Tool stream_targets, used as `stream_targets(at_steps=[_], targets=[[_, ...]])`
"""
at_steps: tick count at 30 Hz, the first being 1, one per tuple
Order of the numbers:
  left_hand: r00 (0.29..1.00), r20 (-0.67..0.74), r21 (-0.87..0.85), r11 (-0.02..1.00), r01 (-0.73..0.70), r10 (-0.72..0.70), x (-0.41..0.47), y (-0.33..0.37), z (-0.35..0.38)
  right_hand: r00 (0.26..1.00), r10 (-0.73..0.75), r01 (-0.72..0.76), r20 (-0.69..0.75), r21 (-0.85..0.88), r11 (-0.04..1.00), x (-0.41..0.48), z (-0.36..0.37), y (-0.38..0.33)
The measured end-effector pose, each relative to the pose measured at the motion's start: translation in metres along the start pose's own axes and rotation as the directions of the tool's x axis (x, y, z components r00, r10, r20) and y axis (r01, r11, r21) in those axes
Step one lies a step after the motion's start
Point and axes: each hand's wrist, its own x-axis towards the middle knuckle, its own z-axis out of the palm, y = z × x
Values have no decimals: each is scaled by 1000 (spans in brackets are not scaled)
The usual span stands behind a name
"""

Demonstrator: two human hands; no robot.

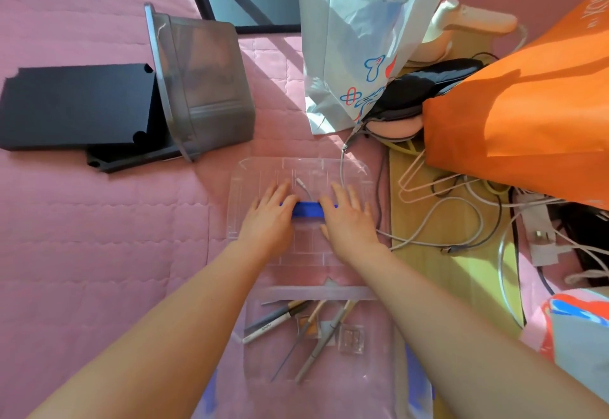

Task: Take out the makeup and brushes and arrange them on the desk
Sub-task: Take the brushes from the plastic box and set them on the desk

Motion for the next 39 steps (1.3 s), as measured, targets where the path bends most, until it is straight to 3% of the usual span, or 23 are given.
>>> stream_targets(at_steps=[5, 10, 14, 22, 27, 33, 39], targets=[[999, 51, -145, 989, 17, -10, -11, 7, -21, 996, -60, 58, -59, -37, 998, -12, -18, 1], [975, -210, -233, 972, 21, -71, -48, 19, -42, 973, -114, 109, -201, -36, 993, -41, -42, -6], [921, -390, -213, 974, -80, -9, -82, 33, -54, 954, -144, 142, -261, -27, 989, -77, -60, -12], [843, -527, -140, 967, -215, 111, -150, 58, -51, 937, -156, 172, -314, 24, 985, -148, -56, -15], [833, -542, -139, 964, -224, 115, -189, 67, -31, 926, -155, 204, -344, 112, 972, -195, -35, -18], [869, -487, -176, 965, -196, 88, -221, 66, 5, 926, -171, 232, -336, 150, 961, -230, 10, -20], [958, -285, -154, 986, -69, 22, -226, 59, 38, 990, -106, 121, -96, 170, 978, -234, 44, -18]])
